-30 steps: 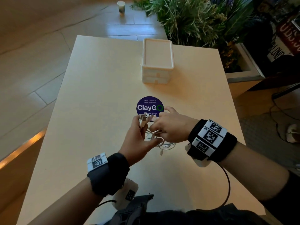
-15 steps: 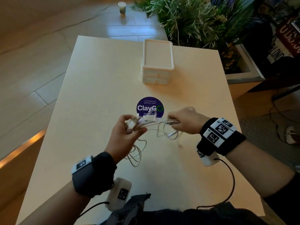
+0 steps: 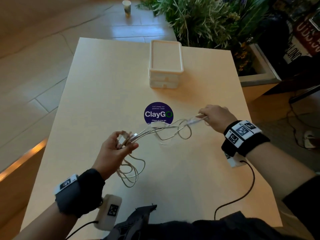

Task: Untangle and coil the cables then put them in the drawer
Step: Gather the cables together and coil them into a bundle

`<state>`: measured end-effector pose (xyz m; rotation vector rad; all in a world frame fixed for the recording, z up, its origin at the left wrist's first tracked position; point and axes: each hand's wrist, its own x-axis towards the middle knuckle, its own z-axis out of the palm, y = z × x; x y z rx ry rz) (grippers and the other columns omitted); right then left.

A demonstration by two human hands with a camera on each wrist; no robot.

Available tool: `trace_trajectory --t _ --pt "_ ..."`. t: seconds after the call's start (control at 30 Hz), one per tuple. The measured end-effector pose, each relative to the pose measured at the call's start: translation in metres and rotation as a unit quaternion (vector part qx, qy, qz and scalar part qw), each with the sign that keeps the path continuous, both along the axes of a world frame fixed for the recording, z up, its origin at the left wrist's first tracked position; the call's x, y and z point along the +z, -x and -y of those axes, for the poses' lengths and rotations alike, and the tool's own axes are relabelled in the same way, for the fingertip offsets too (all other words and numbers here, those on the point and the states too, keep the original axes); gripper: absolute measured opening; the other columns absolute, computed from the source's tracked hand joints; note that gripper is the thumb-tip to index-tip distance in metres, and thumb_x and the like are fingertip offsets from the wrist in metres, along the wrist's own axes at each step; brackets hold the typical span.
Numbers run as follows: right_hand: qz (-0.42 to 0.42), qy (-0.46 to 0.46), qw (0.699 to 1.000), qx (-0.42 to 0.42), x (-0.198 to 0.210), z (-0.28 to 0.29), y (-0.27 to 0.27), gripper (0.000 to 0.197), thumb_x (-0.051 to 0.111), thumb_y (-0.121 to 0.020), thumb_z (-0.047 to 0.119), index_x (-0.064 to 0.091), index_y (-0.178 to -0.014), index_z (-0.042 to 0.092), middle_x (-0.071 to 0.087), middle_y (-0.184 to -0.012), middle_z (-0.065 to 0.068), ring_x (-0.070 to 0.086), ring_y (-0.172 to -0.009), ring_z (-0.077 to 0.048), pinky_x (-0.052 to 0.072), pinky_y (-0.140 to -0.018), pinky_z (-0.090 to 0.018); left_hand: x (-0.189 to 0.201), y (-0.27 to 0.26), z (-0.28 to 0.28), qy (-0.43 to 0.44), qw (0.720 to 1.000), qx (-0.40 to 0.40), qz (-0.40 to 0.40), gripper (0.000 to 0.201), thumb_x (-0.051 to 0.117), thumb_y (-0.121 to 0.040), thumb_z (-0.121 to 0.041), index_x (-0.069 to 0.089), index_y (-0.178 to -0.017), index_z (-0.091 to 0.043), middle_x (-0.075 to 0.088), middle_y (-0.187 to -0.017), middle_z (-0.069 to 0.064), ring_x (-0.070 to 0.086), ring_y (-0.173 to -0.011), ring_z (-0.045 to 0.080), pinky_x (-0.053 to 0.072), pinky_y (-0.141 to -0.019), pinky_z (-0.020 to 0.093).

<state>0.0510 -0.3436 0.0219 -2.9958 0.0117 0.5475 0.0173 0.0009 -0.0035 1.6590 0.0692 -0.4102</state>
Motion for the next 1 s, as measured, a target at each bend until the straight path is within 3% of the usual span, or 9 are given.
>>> trace_trajectory --t 0.13,0.23,0.33,0.47,0.53,0.63,0.73,0.87,1.0 --pt "-0.031 0.057 0.998 -0.012 0.002 0.023 0.002 0.022 0.038 -0.098 0.033 0.056 -0.098 0.020 0.063 -0.100 -0.008 0.056 -0.095 -0.029 0.034 -0.079 -0.039 -0.002 -0.003 -0.016 -0.036 0.999 -0.012 -0.002 0.026 0.073 -0.075 0.002 0.058 -0.088 -0.015 0.066 -0.058 -0.011 0.055 -0.052 0.001 0.045 -0.053 0.010" --pt "-0.048 0.062 0.997 -0.027 0.000 0.022 0.003 0.026 0.050 -0.093 0.034 0.054 -0.115 0.020 0.057 -0.112 -0.009 0.052 -0.105 -0.030 0.037 -0.088 -0.042 -0.004 -0.005 -0.012 -0.054 0.998 -0.036 -0.010 0.029 0.077 -0.073 -0.003 0.058 -0.086 -0.021 0.063 -0.070 0.005 0.057 -0.059 0.012 0.051 -0.060 0.018" --pt "-0.136 0.090 0.986 -0.026 -0.005 0.016 0.009 0.063 0.067 -0.083 0.032 0.035 -0.137 0.022 0.046 -0.131 -0.009 0.041 -0.121 -0.030 0.035 -0.099 -0.046 -0.004 -0.006 -0.008 -0.056 0.997 -0.046 -0.016 0.033 0.084 -0.066 -0.017 0.058 -0.085 -0.027 0.061 -0.074 0.012 0.055 -0.063 0.018 0.049 -0.069 0.034" --pt "-0.163 0.089 0.982 0.023 0.010 -0.007 0.016 0.101 0.076 -0.071 0.041 0.013 -0.147 0.022 0.029 -0.147 -0.007 0.027 -0.134 -0.029 0.027 -0.108 -0.046 -0.005 -0.007 -0.007 -0.072 0.996 -0.052 -0.006 0.032 0.083 -0.064 -0.022 0.058 -0.079 -0.037 0.060 -0.070 0.002 0.048 -0.061 0.016 0.045 -0.066 0.032" --pt "-0.064 0.012 0.996 0.057 0.023 -0.030 0.020 0.094 0.072 -0.071 0.048 0.020 -0.145 0.021 0.030 -0.147 -0.005 0.027 -0.134 -0.026 0.025 -0.107 -0.045 -0.004 -0.009 -0.004 -0.077 0.996 -0.054 0.007 0.033 0.082 -0.068 -0.016 0.058 -0.081 -0.034 0.066 -0.071 -0.005 0.051 -0.062 0.014 0.046 -0.065 0.028" --pt "0.105 -0.154 0.978 0.093 0.028 -0.069 0.025 0.046 0.059 -0.082 0.034 0.045 -0.126 0.026 0.049 -0.128 0.004 0.041 -0.118 -0.018 0.028 -0.097 -0.040 0.001 -0.009 0.000 -0.079 0.995 -0.058 0.018 0.033 0.079 -0.072 -0.007 0.056 -0.084 -0.026 0.070 -0.069 -0.020 0.053 -0.060 0.007 0.046 -0.060 0.017" --pt "0.012 -0.203 0.977 0.063 0.009 -0.084 0.020 0.028 0.048 -0.091 0.019 0.053 -0.117 0.028 0.056 -0.124 0.009 0.041 -0.119 -0.018 0.020 -0.106 -0.046 0.007 -0.006 -0.001 -0.068 0.996 -0.052 0.031 0.032 0.082 -0.068 -0.016 0.057 -0.083 -0.029 0.069 -0.069 -0.016 0.049 -0.060 0.011 0.043 -0.059 0.024" --pt "-0.141 -0.094 0.973 0.156 -0.017 -0.083 0.014 0.028 0.053 -0.089 0.047 0.057 -0.114 0.037 0.051 -0.130 0.009 0.029 -0.132 -0.024 0.019 -0.104 -0.049 0.013 -0.003 -0.004 -0.037 0.998 -0.045 0.032 0.028 0.074 -0.075 0.002 0.056 -0.089 -0.014 0.072 -0.072 -0.021 0.060 -0.061 -0.003 0.045 -0.056 0.013" --pt "-0.172 -0.048 0.969 0.169 -0.033 -0.082 0.016 0.027 0.051 -0.087 0.053 0.065 -0.103 0.036 0.053 -0.117 0.004 0.037 -0.118 -0.018 0.027 -0.097 -0.045 0.016 -0.004 -0.017 -0.042 0.998 -0.038 0.028 0.028 0.073 -0.074 0.003 0.055 -0.090 -0.012 0.075 -0.084 -0.021 0.066 -0.073 -0.003 0.049 -0.063 0.015"
